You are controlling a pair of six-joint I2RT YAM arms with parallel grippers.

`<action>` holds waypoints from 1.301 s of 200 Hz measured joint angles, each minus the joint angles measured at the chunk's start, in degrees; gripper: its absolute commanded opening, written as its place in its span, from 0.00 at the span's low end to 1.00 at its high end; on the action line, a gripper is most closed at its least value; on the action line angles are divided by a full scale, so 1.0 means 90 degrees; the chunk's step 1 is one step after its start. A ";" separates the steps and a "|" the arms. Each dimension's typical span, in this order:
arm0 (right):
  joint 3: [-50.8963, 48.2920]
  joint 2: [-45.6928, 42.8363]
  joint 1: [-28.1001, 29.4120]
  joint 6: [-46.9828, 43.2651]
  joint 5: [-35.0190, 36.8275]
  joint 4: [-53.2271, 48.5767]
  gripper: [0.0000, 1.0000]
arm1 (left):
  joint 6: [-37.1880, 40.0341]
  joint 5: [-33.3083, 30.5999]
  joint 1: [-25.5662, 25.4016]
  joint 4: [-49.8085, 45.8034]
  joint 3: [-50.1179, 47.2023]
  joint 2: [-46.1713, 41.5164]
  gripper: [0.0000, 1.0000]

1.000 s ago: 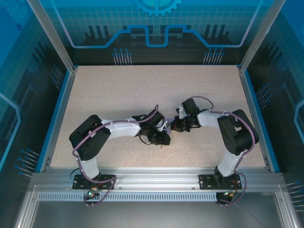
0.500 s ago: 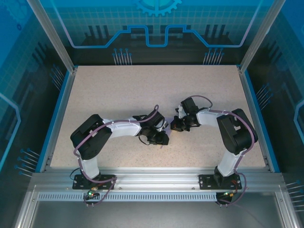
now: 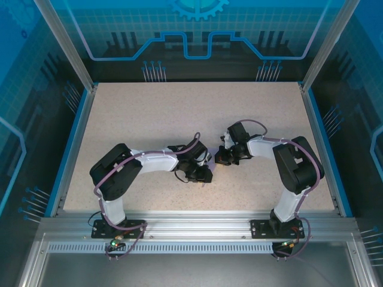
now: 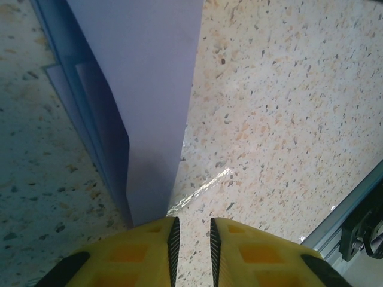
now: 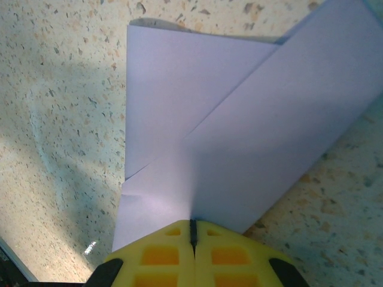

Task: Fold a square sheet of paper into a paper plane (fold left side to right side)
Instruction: Fold the wing for the fifth time at the center of the table.

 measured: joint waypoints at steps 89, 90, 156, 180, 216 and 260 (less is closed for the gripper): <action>0.0146 0.0053 0.0022 -0.0005 0.0053 -0.0211 0.00 | -0.0126 0.0070 0.0000 0.0313 -0.0187 0.0005 0.25; 0.0148 0.0053 0.0022 -0.0002 0.0056 -0.0211 0.00 | -0.0126 0.0073 0.0000 0.0313 -0.0189 0.0005 0.25; 0.0233 0.0085 0.0039 -0.0027 0.0109 -0.0342 0.00 | -0.0335 0.0124 0.0010 0.0680 -0.0430 -0.0015 0.23; 0.0274 0.0107 0.0044 -0.0049 0.0121 -0.0403 0.00 | -0.0457 0.0119 0.0012 0.0969 -0.0680 -0.0138 0.23; 0.0352 0.0163 0.0044 -0.0049 0.0097 -0.0529 0.00 | -0.0673 0.0092 0.0022 0.1455 -0.1154 -0.0364 0.18; 0.0423 0.0209 0.0044 -0.0049 0.0083 -0.0617 0.00 | -0.0794 0.0100 0.0024 0.1552 -0.1508 -0.0619 0.15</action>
